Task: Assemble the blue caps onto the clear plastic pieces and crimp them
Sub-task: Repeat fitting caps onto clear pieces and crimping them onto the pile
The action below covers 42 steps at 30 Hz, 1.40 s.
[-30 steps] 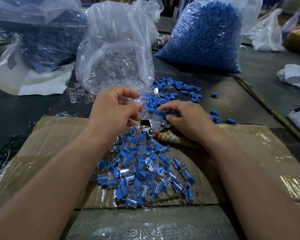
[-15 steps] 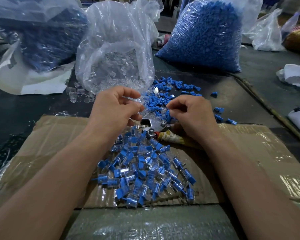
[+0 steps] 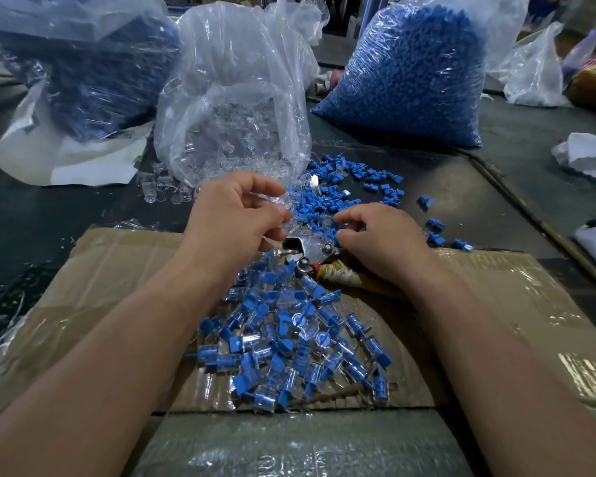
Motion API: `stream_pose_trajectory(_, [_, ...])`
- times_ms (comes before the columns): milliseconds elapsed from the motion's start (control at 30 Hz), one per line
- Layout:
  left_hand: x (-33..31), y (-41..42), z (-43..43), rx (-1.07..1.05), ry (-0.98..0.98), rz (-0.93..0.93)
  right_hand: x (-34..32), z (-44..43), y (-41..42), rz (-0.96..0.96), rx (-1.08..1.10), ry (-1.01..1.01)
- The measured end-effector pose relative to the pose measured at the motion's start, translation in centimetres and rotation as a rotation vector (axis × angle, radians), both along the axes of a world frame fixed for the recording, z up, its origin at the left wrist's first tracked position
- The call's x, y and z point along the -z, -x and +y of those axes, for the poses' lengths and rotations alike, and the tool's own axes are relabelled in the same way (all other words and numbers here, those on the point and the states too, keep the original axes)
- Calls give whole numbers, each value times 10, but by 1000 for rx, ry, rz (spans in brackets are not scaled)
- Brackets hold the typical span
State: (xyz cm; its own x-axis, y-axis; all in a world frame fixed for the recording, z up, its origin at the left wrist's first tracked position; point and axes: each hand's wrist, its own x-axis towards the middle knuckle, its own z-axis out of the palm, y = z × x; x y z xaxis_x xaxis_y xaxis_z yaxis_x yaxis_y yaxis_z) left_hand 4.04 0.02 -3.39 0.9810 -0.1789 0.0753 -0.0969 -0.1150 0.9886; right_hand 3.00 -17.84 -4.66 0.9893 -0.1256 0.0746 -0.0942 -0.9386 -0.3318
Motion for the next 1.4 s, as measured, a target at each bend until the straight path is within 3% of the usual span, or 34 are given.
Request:
stream_pose_trajectory(267, [0,1,-1,-1,-18,-6,0,0,1,-92,-42,-197])
stream_pose_trajectory(633, [0,1,-1,-4,-27,-7,5,-2,0,-154,-68,-187])
stream_pose_trajectory(800, [-1,2,0,14,-30,-29,-1,-3,2,-339,29,-569])
stream_pose_trajectory(900, [-2,3,0,11,-22,-22,-7,-2,3,-340,80,-816])
stream_pose_trajectory(1033, [-3,2,0,-6,20,-9,-14,2,10,-353,34,-958])
stream_pose_trajectory(1267, [-4,5,-3,51,26,-18,-16,21,21,-221,-163,-922])
stream_pose_trajectory(1400, [-5,6,-3,42,40,-12,-15,29,24,-272,-195,-874])
